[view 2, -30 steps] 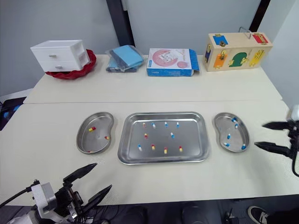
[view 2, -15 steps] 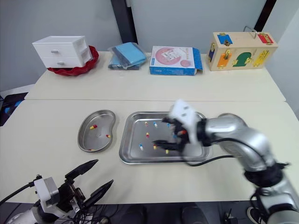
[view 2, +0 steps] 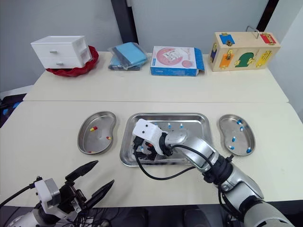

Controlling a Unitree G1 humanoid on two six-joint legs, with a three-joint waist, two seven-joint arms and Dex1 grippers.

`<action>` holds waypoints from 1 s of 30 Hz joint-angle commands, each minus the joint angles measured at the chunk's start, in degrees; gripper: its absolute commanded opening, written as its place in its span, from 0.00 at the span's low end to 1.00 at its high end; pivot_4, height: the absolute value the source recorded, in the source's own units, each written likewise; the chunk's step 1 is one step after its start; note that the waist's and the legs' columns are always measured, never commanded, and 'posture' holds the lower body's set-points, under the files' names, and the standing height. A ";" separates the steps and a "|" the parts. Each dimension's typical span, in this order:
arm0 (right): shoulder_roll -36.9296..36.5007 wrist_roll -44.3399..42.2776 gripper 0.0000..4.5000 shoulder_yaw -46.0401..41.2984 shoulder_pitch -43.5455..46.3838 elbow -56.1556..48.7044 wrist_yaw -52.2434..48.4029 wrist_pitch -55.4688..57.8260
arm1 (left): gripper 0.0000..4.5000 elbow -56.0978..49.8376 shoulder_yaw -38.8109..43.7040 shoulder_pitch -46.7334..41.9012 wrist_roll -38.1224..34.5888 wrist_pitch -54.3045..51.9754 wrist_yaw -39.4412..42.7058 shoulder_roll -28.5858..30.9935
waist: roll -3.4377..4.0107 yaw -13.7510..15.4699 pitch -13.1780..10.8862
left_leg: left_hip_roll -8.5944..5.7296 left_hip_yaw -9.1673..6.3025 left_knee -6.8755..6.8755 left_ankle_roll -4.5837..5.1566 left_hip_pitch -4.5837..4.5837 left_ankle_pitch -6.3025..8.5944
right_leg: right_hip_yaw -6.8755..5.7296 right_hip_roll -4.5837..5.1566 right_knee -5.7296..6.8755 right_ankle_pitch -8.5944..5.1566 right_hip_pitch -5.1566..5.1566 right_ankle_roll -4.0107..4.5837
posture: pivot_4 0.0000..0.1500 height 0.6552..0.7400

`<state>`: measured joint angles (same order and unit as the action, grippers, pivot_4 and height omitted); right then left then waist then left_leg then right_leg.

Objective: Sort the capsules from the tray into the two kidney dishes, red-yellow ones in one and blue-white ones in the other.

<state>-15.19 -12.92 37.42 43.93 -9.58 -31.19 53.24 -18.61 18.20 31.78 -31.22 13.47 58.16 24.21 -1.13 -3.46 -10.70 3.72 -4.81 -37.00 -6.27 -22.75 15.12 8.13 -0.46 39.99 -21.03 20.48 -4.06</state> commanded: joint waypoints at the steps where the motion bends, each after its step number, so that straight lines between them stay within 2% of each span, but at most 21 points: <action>1: 1.86 1.99 0.74 0.28 1.37 0.17 -0.70 -1.75 | 1.00 -0.80 0.00 1.16 0.04 1.54 -0.12 -0.25 | 0.00 -0.08 0.00 | 0.00 0.00 0.00 0.00 0.00 0.00 | 0.01 0.00 0.00 0.00 0.00 0.00 | 1.00 1.00; 14: 2.46 8.50 0.74 4.42 -0.01 4.20 -4.15 -2.97 | 1.00 -1.54 0.30 3.56 -0.14 1.75 -0.69 -0.05 | 0.00 -0.73 0.00 | 0.00 -0.01 0.02 0.00 -0.01 0.00 | 0.00 0.00 -0.01 0.00 0.02 0.00 | 1.00 1.00; 17: 2.09 9.32 0.61 4.56 -0.31 4.18 -4.79 -3.30 | 1.00 -1.33 0.39 3.40 -0.19 1.76 -0.79 0.01 | 0.00 -0.96 0.00 | 0.00 -0.01 0.03 0.00 0.00 0.00 | 0.00 0.00 -0.01 0.00 0.01 0.00 | 1.00 1.00; 27: 2.31 10.61 0.03 3.65 -0.65 3.91 -5.85 -3.51 | 1.00 0.68 0.41 2.47 -0.11 2.55 -0.29 -0.19 | 0.00 -1.41 0.00 | 0.00 -0.02 0.03 0.00 0.00 0.00 | 0.01 0.00 -0.01 0.00 0.00 0.00 | 1.00 1.00; 30: 2.38 10.66 0.00 3.30 -0.65 3.75 -6.05 -3.67 | 1.00 1.21 0.34 2.62 -0.13 3.08 0.12 -0.26 | 0.00 -1.41 0.00 | 0.00 -0.02 0.03 0.00 0.00 0.00 | 0.01 0.00 -0.01 0.00 0.00 0.00 | 1.00 1.00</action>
<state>-12.83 -2.79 41.51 43.78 -4.50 -36.52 49.50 -17.24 18.17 33.83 -31.21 15.28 58.12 24.14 -1.13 -4.87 -10.70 3.71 -4.83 -36.97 -6.26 -22.75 15.12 8.14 -0.46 39.97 -21.04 20.48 -4.07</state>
